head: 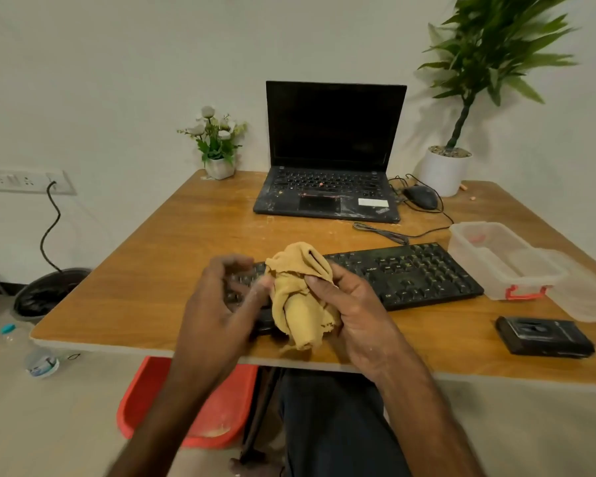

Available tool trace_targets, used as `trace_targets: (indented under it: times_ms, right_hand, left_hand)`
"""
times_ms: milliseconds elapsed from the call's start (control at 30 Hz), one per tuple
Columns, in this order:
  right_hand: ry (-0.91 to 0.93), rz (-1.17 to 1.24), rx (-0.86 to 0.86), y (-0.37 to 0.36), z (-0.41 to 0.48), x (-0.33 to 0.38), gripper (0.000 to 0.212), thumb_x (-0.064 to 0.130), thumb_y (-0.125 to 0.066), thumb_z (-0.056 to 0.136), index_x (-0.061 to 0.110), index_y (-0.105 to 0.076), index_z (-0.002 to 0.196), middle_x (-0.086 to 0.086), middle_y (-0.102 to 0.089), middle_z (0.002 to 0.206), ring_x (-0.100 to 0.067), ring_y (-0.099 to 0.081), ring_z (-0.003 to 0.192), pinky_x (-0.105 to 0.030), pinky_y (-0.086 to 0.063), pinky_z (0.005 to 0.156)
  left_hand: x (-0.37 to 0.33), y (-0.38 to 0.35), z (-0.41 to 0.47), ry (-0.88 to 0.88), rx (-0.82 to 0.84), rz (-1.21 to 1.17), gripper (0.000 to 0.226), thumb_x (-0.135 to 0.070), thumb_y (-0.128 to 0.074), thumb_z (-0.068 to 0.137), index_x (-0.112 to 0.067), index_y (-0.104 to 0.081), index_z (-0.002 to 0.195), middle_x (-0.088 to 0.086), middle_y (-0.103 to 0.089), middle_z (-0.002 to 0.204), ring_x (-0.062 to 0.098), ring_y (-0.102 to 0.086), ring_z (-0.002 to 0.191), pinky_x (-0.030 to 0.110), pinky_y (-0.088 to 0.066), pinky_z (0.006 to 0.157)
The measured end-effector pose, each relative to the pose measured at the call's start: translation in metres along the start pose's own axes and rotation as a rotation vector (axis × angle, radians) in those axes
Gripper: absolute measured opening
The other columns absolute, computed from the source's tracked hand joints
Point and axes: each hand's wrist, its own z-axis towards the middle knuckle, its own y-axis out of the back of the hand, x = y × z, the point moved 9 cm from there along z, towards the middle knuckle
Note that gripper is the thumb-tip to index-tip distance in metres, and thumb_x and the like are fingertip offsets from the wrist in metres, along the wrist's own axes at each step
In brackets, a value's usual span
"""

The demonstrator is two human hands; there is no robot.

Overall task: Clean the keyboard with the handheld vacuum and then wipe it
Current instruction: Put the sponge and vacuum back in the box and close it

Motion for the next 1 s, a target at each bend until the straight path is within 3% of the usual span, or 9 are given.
trace_targets:
  times_ms: [167,267,367,467,600,733,833,933,1000]
  right_hand:
    - [0.218,-0.339,-0.101,0.017,-0.017,0.043,0.025,0.023,-0.059,0.096,0.023,-0.066,0.120,-0.001,-0.073,0.109,-0.019,-0.068,0.100,-0.038,-0.056,0.084]
    - [0.307,-0.564,-0.180,0.035,-0.030,0.070,0.032,0.031,-0.060,0.096,0.031,-0.061,0.129,0.009,-0.065,0.118,-0.010,-0.064,0.107,-0.041,-0.054,0.093]
    - [0.295,-0.905,-0.194,0.048,-0.046,0.086,0.054,0.052,-0.056,0.093,0.040,-0.043,0.143,0.021,-0.045,0.123,0.002,-0.049,0.115,-0.029,-0.047,0.098]
    - [0.283,-1.079,-0.229,0.063,-0.061,0.100,0.059,0.061,-0.042,0.095,0.039,-0.034,0.149,0.021,-0.038,0.130,-0.001,-0.038,0.126,-0.035,-0.042,0.106]
    - [0.425,-1.021,-0.480,0.101,-0.084,0.132,0.037,0.042,-0.049,0.100,0.038,-0.052,0.136,0.026,-0.050,0.122,0.009,-0.047,0.113,-0.023,-0.047,0.096]
    - [0.417,-0.967,-0.512,0.128,-0.086,0.139,0.038,0.039,-0.063,0.092,0.046,-0.053,0.128,0.036,-0.047,0.115,0.017,-0.046,0.107,-0.008,-0.045,0.081]
    - [0.377,-0.784,-0.510,0.154,-0.079,0.136,0.041,0.042,-0.068,0.088,0.043,-0.054,0.127,0.027,-0.055,0.121,0.011,-0.052,0.110,-0.014,-0.049,0.084]
    - [0.307,-0.593,-0.487,0.175,-0.074,0.130,0.037,0.039,-0.070,0.087,0.035,-0.061,0.122,0.014,-0.068,0.115,-0.004,-0.063,0.108,-0.034,-0.056,0.090]
    - [0.278,-0.553,-0.477,0.182,-0.074,0.131,0.034,0.037,-0.071,0.088,0.029,-0.066,0.120,0.011,-0.072,0.110,-0.008,-0.067,0.103,-0.038,-0.057,0.090]
  left_hand:
    - [-0.020,-0.063,0.004,0.157,0.052,-0.224,0.050,-0.049,-0.071,0.074,-0.023,-0.061,0.115,-0.001,-0.072,0.095,0.010,-0.071,0.084,0.031,-0.060,0.071]
    - [-0.033,-0.102,0.009,0.278,0.143,-0.448,0.051,-0.048,-0.063,0.080,-0.019,-0.060,0.122,0.001,-0.075,0.099,0.012,-0.074,0.086,0.025,-0.057,0.064]
    - [-0.050,-0.138,0.009,0.346,0.308,-0.572,0.049,-0.056,-0.052,0.088,-0.020,-0.067,0.118,0.001,-0.077,0.101,0.017,-0.074,0.093,0.030,-0.057,0.073]
    - [-0.058,-0.163,0.010,0.375,0.340,-0.596,0.044,-0.042,-0.068,0.083,-0.021,-0.061,0.120,-0.001,-0.078,0.089,0.013,-0.075,0.080,0.025,-0.058,0.062]
    - [-0.065,-0.189,0.013,0.409,0.318,-0.644,0.041,-0.014,-0.069,0.089,-0.019,-0.054,0.127,0.005,-0.076,0.095,0.012,-0.073,0.070,0.021,-0.054,0.051]
    - [-0.083,-0.208,0.014,0.329,0.375,-0.621,0.033,-0.028,-0.062,0.095,-0.013,-0.060,0.124,0.009,-0.076,0.096,0.015,-0.073,0.076,0.021,-0.054,0.055]
    - [-0.097,-0.221,0.015,0.299,0.422,-0.624,0.027,-0.028,-0.057,0.098,-0.013,-0.066,0.119,0.009,-0.077,0.097,0.019,-0.075,0.081,0.022,-0.056,0.057]
    - [-0.104,-0.231,0.019,0.274,0.417,-0.613,0.022,-0.023,-0.060,0.095,-0.016,-0.069,0.114,0.007,-0.077,0.098,0.018,-0.074,0.082,0.024,-0.057,0.058]
    - [-0.105,-0.239,0.023,0.275,0.388,-0.612,0.022,-0.022,-0.064,0.092,-0.017,-0.069,0.113,0.006,-0.077,0.099,0.019,-0.075,0.084,0.028,-0.059,0.060]
